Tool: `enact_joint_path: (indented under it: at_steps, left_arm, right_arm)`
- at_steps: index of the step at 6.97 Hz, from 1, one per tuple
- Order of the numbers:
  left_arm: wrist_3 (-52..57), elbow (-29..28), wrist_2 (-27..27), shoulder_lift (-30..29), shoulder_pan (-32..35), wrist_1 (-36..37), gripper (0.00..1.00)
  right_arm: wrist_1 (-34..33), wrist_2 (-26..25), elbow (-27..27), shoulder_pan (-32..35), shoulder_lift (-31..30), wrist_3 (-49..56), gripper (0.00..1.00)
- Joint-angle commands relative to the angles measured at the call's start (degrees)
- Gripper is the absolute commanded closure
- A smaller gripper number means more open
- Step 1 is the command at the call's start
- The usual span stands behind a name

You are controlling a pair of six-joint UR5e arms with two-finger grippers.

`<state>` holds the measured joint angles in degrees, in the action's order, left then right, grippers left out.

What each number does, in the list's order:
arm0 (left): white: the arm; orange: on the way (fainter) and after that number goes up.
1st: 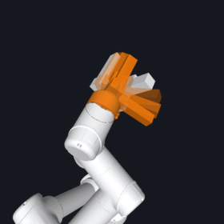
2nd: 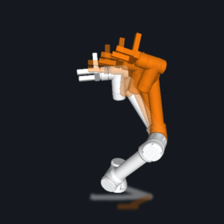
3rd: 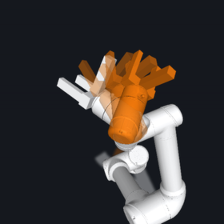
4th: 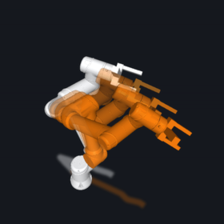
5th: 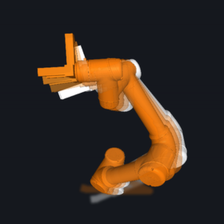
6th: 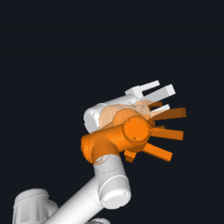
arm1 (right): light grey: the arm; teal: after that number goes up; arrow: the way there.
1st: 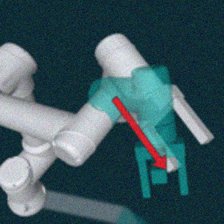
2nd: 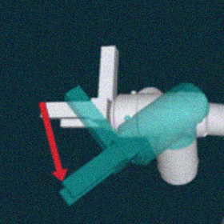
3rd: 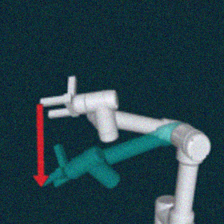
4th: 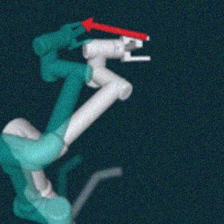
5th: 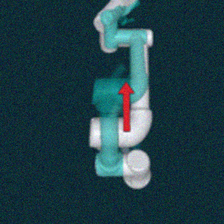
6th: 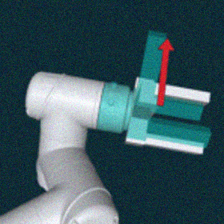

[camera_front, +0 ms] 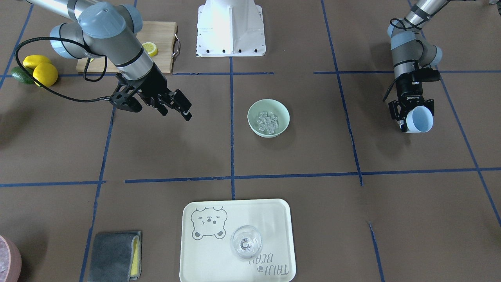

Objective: Pour ice into bowl

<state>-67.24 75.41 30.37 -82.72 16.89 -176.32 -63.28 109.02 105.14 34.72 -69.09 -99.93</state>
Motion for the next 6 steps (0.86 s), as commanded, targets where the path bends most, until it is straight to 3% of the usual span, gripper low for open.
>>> enact_joint_path:
  at_steps: [1, 3, 4, 5, 6]
  left_arm:
    - [0.0, -0.4, 0.2, 0.0, 0.1, 0.0, 0.75]
    - [0.2, -0.3, 0.1, 0.2, -0.2, 0.0, 0.39]
    - [0.2, 0.0, 0.1, 0.1, -0.3, 0.0, 0.08]
    - [0.3, -0.1, 0.1, 0.2, -0.3, -0.1, 0.01]
    - [0.4, 0.4, 0.2, 0.5, -0.3, -0.1, 0.01]
  right_arm:
    - [0.0, 0.0, 0.1, 0.0, 0.1, 0.0, 0.0]
    - [0.0, 0.0, 0.1, 0.0, 0.1, 0.0, 0.0]
    - [0.0, 0.0, 0.2, 0.0, 0.1, -0.1, 0.0]
    - [0.0, 0.0, 0.2, 0.0, 0.1, -0.1, 0.0]
    - [0.0, 0.0, 0.2, 0.0, 0.1, -0.1, 0.0]
